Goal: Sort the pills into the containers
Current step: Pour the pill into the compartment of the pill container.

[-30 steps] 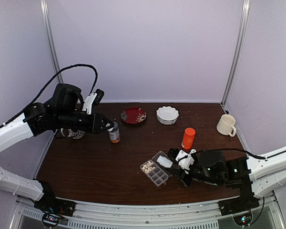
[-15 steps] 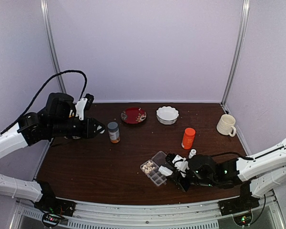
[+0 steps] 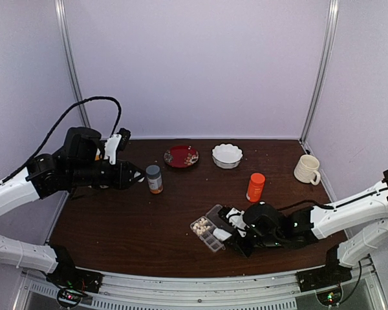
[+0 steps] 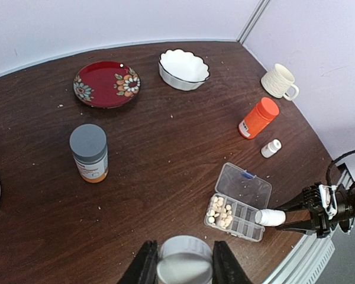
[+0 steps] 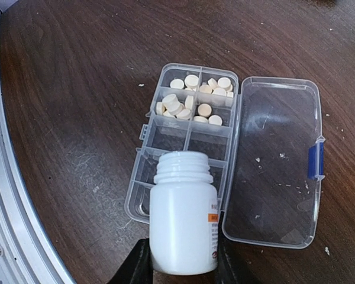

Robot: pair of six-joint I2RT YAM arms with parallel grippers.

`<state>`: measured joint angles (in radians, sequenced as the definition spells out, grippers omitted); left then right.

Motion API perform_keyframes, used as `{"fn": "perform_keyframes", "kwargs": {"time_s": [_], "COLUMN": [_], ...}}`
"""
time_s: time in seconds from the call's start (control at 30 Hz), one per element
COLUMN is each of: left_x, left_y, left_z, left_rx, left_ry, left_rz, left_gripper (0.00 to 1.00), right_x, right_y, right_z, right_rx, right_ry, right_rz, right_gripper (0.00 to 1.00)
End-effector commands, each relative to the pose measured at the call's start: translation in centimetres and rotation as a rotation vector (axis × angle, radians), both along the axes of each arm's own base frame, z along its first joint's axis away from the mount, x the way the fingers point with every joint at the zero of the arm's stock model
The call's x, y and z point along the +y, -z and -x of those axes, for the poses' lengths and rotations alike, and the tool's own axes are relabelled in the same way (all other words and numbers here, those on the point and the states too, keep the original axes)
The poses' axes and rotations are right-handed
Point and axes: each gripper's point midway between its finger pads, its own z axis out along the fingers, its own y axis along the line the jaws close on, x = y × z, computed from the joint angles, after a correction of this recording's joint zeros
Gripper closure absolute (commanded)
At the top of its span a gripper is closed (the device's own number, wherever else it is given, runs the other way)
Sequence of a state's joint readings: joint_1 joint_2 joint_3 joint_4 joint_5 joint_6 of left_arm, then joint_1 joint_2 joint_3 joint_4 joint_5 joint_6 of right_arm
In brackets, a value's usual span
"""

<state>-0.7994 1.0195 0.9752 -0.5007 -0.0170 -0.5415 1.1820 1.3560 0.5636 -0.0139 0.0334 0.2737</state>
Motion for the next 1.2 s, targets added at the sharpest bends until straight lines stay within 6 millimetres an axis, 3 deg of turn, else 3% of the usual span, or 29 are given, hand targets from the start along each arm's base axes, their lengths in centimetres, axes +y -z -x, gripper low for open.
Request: {"fn": "perform_keyframes", "kwargs": {"time_s": [0.0,0.5,0.87,1.17], "left_x": [-1.3,-2.6,-3.1,-3.7], "left_y": [-0.6,-0.2,0.8,1.2], "left_z": [0.0,0.2,0.5,0.5], "left_rx": [-0.028,-0.005,0.019,0.035], "left_ry": [0.071,0.143,0.185,0.206], "left_rz": [0.019,-0.007,-0.025,-0.03], "left_gripper": [1.0,1.0,1.0,1.0], "right_x": [-0.4,-1.0,-0.3,-1.3], "right_y": [0.0,0.8,-0.3,-0.2], "right_z": [-0.1,-0.9,-0.7,-1.2], "right_rx": [0.034,0.025,0.029,0.018], "right_ry": [0.031,0.059,0.04,0.06], "right_rz": [0.038,0.148,0.11,0.194], "right_gripper": [1.0,1.0,1.0,1.0]}}
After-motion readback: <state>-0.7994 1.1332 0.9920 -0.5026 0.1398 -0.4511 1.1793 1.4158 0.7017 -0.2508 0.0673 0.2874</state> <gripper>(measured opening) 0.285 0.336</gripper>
